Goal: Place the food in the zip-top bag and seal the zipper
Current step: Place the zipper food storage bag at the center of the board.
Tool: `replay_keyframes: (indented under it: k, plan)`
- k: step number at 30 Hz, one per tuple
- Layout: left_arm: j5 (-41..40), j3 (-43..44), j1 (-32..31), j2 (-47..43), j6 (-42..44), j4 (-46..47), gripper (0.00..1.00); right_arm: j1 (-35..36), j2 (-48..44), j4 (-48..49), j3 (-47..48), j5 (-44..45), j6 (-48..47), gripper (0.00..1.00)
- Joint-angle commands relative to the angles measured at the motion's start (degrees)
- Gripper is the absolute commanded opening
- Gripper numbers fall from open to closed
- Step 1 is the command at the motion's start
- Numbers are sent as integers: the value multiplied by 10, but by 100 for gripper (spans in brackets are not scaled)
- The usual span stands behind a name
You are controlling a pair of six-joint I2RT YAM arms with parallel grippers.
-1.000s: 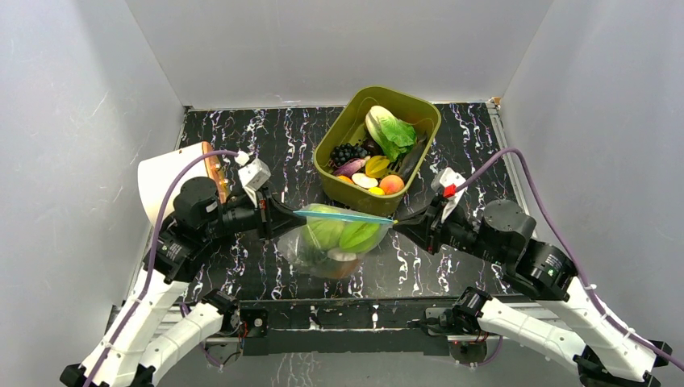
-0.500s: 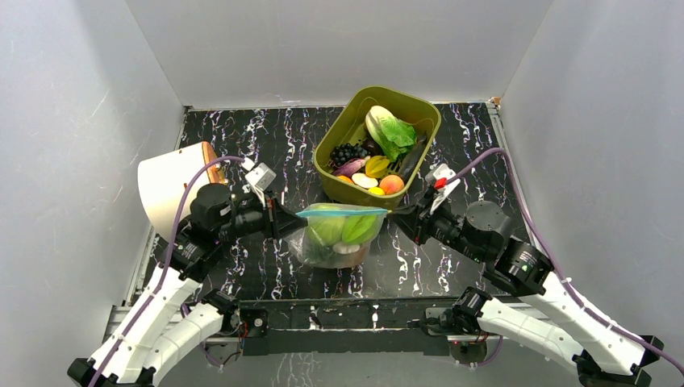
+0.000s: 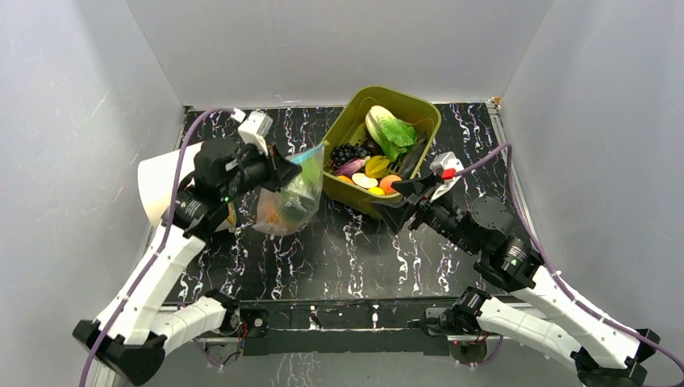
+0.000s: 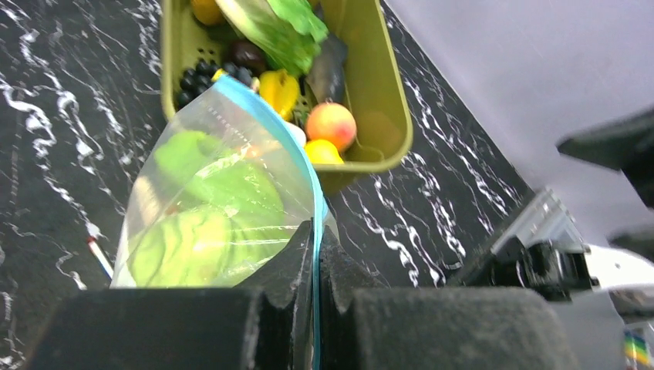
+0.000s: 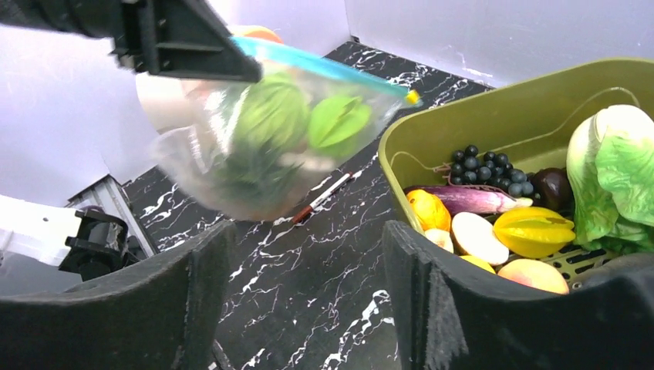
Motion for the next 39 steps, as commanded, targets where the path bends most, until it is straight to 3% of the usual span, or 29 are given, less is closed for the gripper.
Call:
replay_keyframes:
  k: [1,6,9,15,21,24,35,39]
  plan:
    - [-67,93,2,56,13,16,0,-2,-19,53,5,-17,1,72]
    - [-160,162,4,126,48,36,0,-1,-29,40,6,-39,4,98]
    - [-228,212,8,182,85,33,0,-1,-33,35,7,-44,7,98]
    - [-283,290,21,268,135,42,0,-1,-35,15,17,-57,5,98]
    - [-353,297,27,307,233,85,0,-1,-36,9,17,-55,-5,98]
    - [-338,305,45,330,229,86,0,-1,-31,12,17,-59,-9,98]
    - [-159,314,124,428,89,141,0,-1,-16,16,18,-69,-11,98]
    - [-99,299,132,447,29,209,0,-1,-16,19,16,-67,-8,98]
